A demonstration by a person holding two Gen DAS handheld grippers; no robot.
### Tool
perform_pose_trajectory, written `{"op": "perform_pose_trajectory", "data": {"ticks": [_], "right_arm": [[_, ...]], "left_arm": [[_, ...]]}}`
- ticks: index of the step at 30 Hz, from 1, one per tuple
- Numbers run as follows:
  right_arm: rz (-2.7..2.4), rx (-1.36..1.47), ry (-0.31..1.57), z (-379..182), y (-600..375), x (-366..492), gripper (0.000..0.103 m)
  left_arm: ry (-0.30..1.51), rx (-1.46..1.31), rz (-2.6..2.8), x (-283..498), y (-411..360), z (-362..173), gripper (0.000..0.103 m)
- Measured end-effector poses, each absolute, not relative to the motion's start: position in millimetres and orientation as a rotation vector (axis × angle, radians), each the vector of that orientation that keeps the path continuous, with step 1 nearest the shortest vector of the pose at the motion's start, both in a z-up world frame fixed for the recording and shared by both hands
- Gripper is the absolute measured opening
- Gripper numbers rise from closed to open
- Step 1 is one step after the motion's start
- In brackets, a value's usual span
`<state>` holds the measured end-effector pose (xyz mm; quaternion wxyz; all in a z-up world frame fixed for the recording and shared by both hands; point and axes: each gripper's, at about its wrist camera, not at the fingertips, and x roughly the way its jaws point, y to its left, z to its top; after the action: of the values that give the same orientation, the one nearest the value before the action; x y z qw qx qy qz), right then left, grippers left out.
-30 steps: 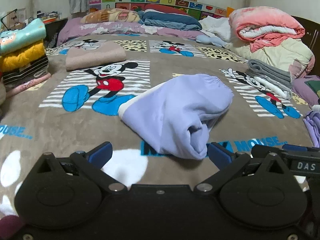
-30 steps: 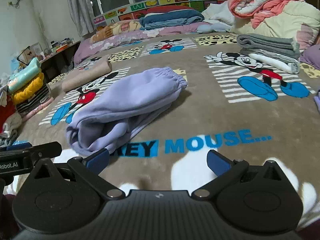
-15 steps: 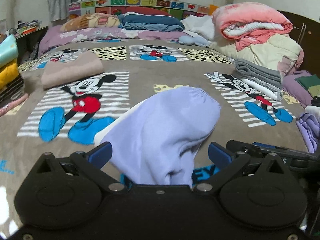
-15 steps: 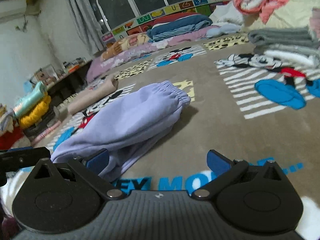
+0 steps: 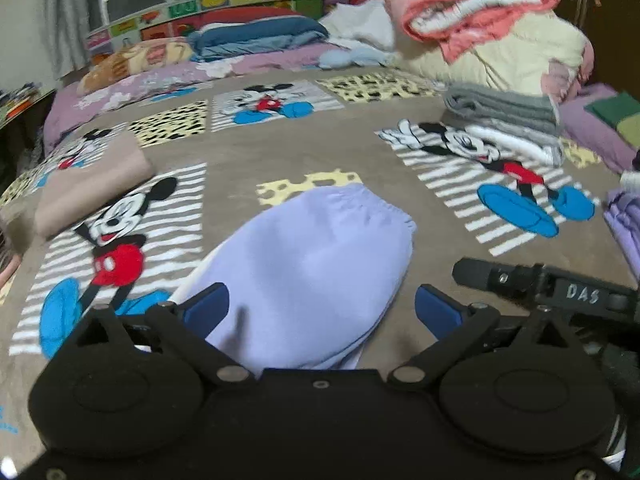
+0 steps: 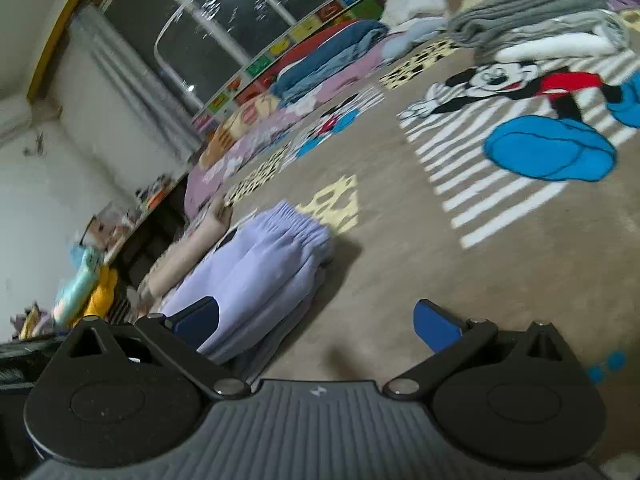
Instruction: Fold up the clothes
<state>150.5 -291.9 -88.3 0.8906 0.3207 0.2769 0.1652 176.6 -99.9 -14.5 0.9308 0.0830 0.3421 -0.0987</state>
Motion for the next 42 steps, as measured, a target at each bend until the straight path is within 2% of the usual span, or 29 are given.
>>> {"op": "perform_pose_trajectory", "data": {"ticks": [7,10,14,23,27,30,42], "right_arm": [[0.297,0.779,0.537,-96.1,-319.1,156.8,0.101],[0.279,0.809,0.529,-97.8,-326.5,159.4,0.101],[0.266,0.842,0.527,-100.5,-333.1,162.2,0.101],[0.271,0.871,0.511,-100.0,-340.1,161.4,0.101],[0.27,0.876,0.506,-99.3,-341.3,160.2,0.101],[0.271,0.876,0.504,-98.9,-341.2,160.0,0.101],[0.276,0.856,0.515,-97.8,-336.6,159.9,0.101]], "left_arm": [[0.734,0.27,-0.219,206.0,-137.5,-27.5,0.099],[0.751,0.312,-0.192,218.2,-148.5,-32.9,0.09],[0.771,0.349,-0.167,227.4,-155.3,-39.6,0.085],[0.799,0.383,-0.121,243.2,-165.1,-48.6,0.045],[0.795,0.379,-0.119,243.3,-167.0,-47.9,0.021],[0.778,0.385,-0.114,239.9,-168.4,-45.4,0.012],[0.729,0.38,-0.096,225.9,-161.1,-27.3,0.007]]}}
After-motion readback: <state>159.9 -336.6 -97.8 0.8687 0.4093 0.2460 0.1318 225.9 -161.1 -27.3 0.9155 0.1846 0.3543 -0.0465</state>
